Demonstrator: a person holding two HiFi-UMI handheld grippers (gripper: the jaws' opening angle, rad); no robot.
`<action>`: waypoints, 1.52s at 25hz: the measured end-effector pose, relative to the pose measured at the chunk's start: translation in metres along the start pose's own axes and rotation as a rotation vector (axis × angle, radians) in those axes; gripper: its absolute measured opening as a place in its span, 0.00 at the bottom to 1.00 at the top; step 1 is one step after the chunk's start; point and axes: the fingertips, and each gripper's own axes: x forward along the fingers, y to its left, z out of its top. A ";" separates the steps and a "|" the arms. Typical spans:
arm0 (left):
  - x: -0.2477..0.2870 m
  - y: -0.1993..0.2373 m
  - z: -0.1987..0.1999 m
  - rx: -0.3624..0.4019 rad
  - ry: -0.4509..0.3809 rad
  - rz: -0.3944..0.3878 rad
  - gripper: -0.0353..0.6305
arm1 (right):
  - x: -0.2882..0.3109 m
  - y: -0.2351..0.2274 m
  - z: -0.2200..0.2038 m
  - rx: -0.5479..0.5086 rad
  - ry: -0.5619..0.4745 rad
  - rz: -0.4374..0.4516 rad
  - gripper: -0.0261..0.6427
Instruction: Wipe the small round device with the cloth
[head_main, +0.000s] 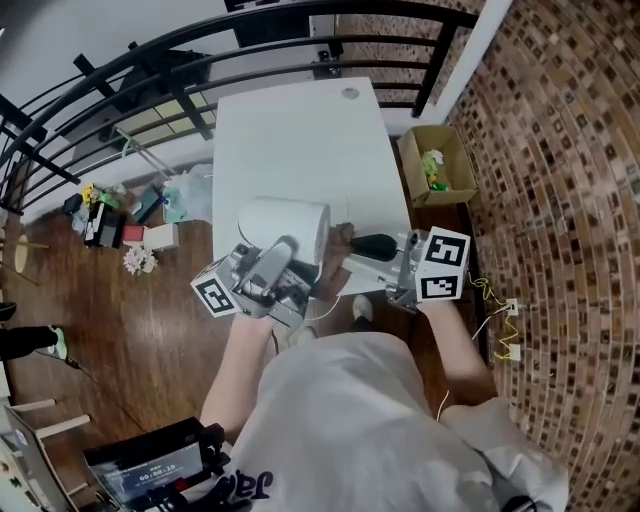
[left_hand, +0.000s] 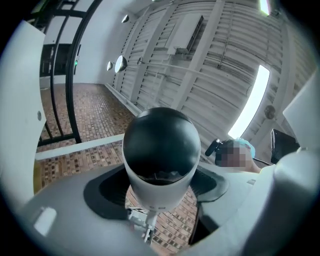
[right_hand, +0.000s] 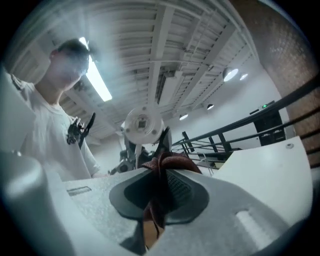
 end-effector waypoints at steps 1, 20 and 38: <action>0.002 -0.001 -0.006 0.009 0.029 -0.002 0.64 | -0.002 -0.001 0.008 0.032 -0.058 0.011 0.09; -0.011 0.019 -0.007 -0.102 -0.041 0.049 0.64 | -0.053 0.010 0.140 0.050 -0.463 0.146 0.09; -0.028 0.032 0.033 -0.107 -0.203 0.105 0.64 | 0.032 0.091 0.061 -0.163 -0.070 0.231 0.09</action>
